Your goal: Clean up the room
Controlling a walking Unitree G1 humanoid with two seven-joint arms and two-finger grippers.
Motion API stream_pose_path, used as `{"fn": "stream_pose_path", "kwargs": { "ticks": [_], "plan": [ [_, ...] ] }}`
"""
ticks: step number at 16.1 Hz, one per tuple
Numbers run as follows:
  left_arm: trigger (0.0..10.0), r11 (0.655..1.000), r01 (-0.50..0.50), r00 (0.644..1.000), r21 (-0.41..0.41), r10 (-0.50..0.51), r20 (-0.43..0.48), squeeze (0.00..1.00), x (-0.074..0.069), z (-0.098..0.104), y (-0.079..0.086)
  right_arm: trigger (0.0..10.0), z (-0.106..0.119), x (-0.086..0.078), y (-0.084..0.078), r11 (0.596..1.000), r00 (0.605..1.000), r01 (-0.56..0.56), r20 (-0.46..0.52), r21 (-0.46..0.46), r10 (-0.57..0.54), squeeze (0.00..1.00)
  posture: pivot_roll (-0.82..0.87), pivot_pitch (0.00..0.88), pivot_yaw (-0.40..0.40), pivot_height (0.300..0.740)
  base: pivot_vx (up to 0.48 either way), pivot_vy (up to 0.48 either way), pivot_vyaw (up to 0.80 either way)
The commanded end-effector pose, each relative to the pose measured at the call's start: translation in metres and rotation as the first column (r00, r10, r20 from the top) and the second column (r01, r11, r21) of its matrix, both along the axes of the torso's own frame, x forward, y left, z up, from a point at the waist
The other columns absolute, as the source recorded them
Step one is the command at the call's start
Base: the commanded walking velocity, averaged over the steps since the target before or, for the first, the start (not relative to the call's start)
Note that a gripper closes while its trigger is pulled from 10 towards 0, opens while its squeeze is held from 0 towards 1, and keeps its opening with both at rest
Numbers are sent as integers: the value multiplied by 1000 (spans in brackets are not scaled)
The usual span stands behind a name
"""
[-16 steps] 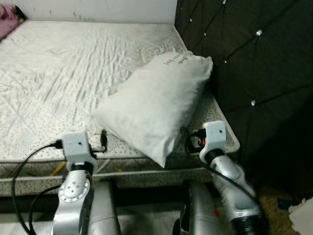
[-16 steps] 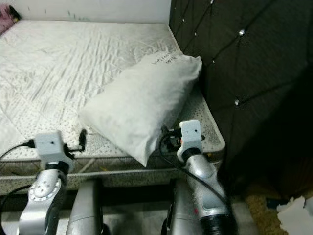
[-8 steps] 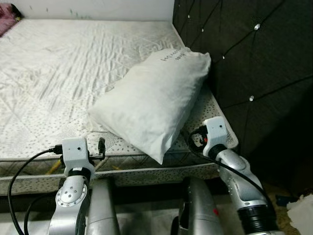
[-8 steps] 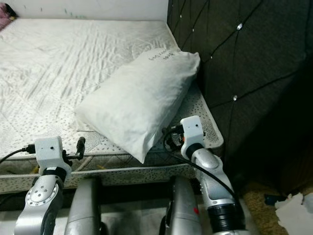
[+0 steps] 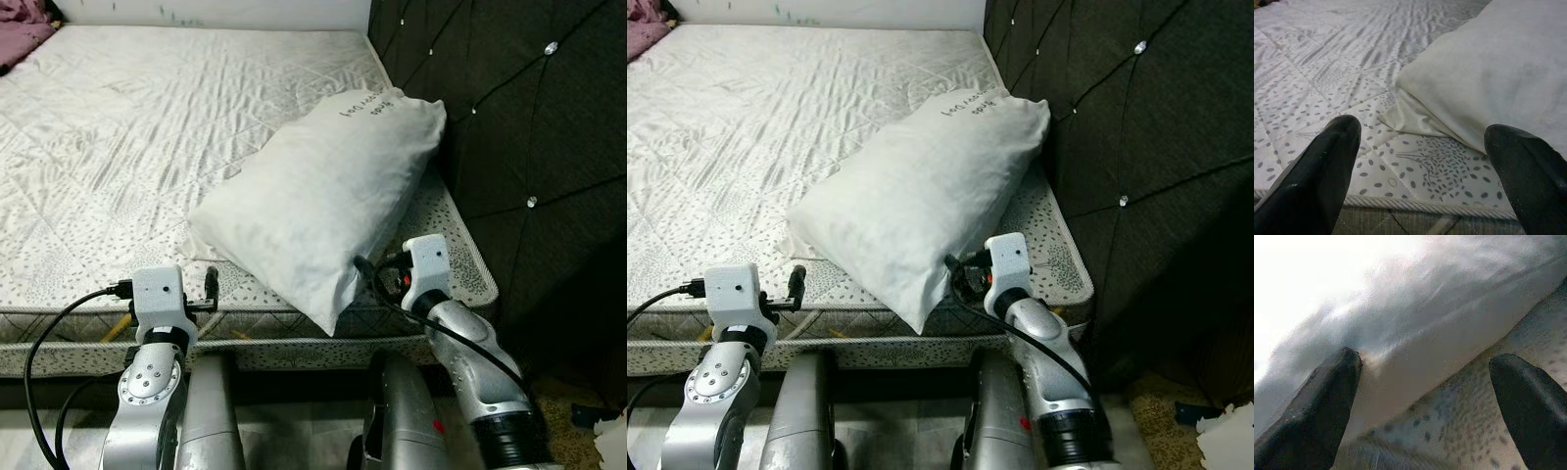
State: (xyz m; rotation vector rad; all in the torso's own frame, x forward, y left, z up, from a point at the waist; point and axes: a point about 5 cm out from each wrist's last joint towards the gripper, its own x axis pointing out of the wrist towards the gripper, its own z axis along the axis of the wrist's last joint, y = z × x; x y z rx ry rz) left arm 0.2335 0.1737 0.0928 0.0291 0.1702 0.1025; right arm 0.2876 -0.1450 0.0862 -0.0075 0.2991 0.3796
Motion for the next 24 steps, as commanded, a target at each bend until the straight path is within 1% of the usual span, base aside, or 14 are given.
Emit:
{"fn": "stream_pose_path", "kwargs": {
  "ticks": [1,2,3,4,6,9,11,12,13,14,16,19,21,24],
  "plan": [
    [10000,1000,7,1000,1,-7,1,0,-2,3,2,10000,5,-2,0,999,999,-46,-7,25,46,0,73,12,-33,520,0,0,0],
    [10000,1000,6,1000,15,-6,-12,0,-8,1,7,10000,9,-8,1,985,985,-166,-43,52,168,0,69,11,-31,520,0,0,0],
    [10000,1000,-2,1000,23,2,-21,0,-10,-1,10,10000,10,-11,1,973,973,-220,-63,67,224,0,69,11,-31,520,0,0,0],
    [10000,999,-24,999,46,26,-36,0,-14,-4,16,10000,11,-19,3,946,943,-311,-92,93,319,0,68,10,-31,520,0,0,0],
    [10000,995,-72,996,63,75,-47,0,-19,-4,25,10000,9,-24,6,926,921,-361,-117,110,373,0,73,11,-31,520,0,0,0],
    [10000,987,-144,986,77,150,-76,0,-31,-6,39,10000,10,-25,31,906,905,-388,-114,169,409,0,115,14,-36,520,0,0,0],
    [10000,985,-150,984,80,157,-83,0,-34,-6,41,10000,9,-23,40,908,904,-384,-132,166,406,0,128,16,-37,520,0,0,0],
    [10000,984,-158,982,79,165,-88,0,-36,-6,43,10000,7,-15,43,941,928,-314,-167,129,333,0,136,19,-37,520,0,0,0],
    [10000,984,-160,982,79,167,-89,0,-36,-6,43,10000,6,-13,43,948,934,-295,-172,118,313,0,136,19,-37,520,0,0,0],
    [10000,983,-164,981,78,171,-91,0,-37,-6,43,10000,5,-4,42,974,961,-209,-168,89,221,0,145,20,-40,520,0,0,0],
    [10000,982,-171,979,78,178,-96,0,-39,-6,44,10000,3,5,46,991,978,-121,-164,58,129,0,151,19,-42,520,0,0,0],
    [10000,977,-195,973,82,203,-107,0,-44,-7,50,10000,1,13,52,998,984,-54,-170,22,57,0,176,12,-54,520,0,0,0],
    [10000,973,-214,969,84,222,-105,0,-45,-7,54,10000,0,12,51,998,981,-68,-182,15,70,0,182,8,-57,520,0,0,0],
    [10000,973,-214,970,84,222,-103,0,-45,-7,54,10000,3,5,38,992,976,-114,-180,46,120,0,168,3,-51,520,0,0,0]
  ]
}}
